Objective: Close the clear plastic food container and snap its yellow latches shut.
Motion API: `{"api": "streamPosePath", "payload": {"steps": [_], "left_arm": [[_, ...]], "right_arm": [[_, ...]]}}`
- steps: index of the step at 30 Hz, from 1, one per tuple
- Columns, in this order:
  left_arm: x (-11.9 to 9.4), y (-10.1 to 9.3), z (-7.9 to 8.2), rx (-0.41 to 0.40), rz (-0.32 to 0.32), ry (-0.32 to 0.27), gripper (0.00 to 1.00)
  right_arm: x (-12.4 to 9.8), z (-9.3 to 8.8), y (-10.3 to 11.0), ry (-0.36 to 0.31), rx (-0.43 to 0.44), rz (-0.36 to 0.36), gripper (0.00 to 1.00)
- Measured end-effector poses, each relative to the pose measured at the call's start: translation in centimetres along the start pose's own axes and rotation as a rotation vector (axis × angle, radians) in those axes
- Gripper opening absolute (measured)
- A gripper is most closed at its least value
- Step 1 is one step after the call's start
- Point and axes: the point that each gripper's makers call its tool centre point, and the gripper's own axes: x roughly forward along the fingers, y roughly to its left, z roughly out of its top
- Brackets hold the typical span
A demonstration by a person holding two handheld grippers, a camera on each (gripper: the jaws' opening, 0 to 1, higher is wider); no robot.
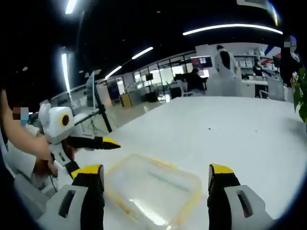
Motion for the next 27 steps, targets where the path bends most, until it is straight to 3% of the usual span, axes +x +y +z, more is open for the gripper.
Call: {"api": "streamPosePath", "payload": {"steps": [7,19,27], "left_arm": [[-0.4,-0.3,-0.6,0.002,0.006,0.012,0.85],[-1.7,-0.6,-0.5,-0.069,0.015,-0.02,0.84],[-2.6,-0.6,-1.4,-0.09,0.021,-0.009,0.83]], "right_arm": [[-1.3,-0.1,-0.1,-0.02,0.031,-0.019,0.9],[-2.9,-0.6,0.8,-0.013,0.033,-0.021,0.9],[-3.9,-1.2,0.9,-0.011,0.056,-0.038,0.9]]}}
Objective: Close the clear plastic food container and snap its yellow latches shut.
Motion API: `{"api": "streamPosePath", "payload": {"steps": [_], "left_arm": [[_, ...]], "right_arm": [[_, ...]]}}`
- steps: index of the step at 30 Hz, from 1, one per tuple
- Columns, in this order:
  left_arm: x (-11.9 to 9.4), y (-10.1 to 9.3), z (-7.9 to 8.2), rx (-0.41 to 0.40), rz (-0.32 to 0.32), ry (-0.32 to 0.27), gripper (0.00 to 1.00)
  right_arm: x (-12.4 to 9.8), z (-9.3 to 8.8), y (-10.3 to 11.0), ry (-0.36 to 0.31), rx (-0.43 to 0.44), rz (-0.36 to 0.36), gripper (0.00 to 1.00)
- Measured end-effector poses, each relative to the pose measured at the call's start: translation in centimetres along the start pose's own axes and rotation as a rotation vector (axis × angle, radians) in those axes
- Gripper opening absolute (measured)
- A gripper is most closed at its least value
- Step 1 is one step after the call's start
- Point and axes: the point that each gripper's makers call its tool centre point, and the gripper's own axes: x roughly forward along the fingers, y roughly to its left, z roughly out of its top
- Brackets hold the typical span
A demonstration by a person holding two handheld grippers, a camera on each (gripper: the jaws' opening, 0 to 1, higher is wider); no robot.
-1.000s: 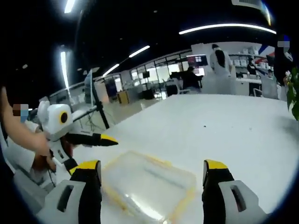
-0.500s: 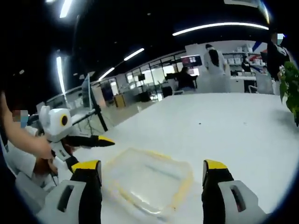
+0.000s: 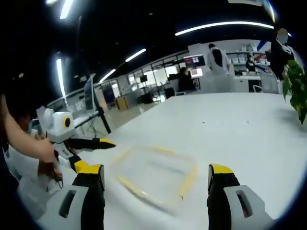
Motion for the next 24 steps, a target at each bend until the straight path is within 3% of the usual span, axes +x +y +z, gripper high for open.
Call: {"api": "streamPosePath", "payload": {"steps": [15,24], "left_arm": [[-1.9,-0.2,-0.9,-0.048,0.027,-0.006,0.82],[-3.1,-0.3,-1.6,-0.074,0.054,-0.014,0.8]], "right_arm": [[-2.7,-0.4,-0.1,-0.024,0.026,-0.035,0.86],[-4.6,-1.5,-0.3,-0.02,0.047,-0.059,0.85]]}}
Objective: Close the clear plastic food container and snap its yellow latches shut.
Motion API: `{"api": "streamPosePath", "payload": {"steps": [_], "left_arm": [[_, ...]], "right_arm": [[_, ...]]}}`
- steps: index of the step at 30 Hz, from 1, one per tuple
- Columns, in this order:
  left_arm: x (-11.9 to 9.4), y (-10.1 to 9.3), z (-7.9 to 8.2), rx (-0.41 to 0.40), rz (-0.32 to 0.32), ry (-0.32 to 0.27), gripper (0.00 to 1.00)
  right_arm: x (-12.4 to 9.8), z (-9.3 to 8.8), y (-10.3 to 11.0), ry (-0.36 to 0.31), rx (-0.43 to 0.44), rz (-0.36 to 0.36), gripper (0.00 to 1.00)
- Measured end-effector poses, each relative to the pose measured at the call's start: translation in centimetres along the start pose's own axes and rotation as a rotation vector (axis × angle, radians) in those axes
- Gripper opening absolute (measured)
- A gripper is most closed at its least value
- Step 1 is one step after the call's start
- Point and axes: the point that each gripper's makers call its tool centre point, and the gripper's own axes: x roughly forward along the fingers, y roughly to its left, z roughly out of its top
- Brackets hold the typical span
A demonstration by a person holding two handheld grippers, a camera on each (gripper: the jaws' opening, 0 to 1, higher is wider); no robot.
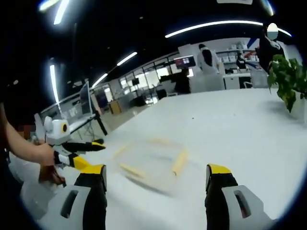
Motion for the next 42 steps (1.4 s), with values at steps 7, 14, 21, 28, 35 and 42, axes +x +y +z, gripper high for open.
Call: {"api": "streamPosePath", "payload": {"steps": [7,14,21,28,35,42], "left_arm": [[-1.0,-0.3,-0.8,-0.018,0.017,0.001,0.79],[-2.3,-0.9,-1.5,-0.027,0.031,0.001,0.79],[-3.5,-1.1,-2.2,-0.053,0.051,-0.007,0.78],[-4.5,-1.4,-3.0,-0.066,0.059,0.004,0.76],[-5.4,-2.3,-3.6,-0.076,0.058,0.005,0.73],[-6.4,-2.7,-4.8,-0.107,0.065,0.019,0.73]], "right_arm": [[-1.4,-0.6,0.3,-0.001,0.009,-0.011,0.86],[-3.0,-0.9,0.0,-0.018,0.038,-0.03,0.86],[-4.3,-1.7,-0.1,-0.014,0.048,-0.04,0.85],[-5.4,-2.2,0.1,-0.008,0.054,-0.045,0.85],[-6.7,-2.3,0.2,-0.004,0.064,-0.051,0.85],[-8.0,-3.1,0.3,0.008,0.065,-0.06,0.85]]}}
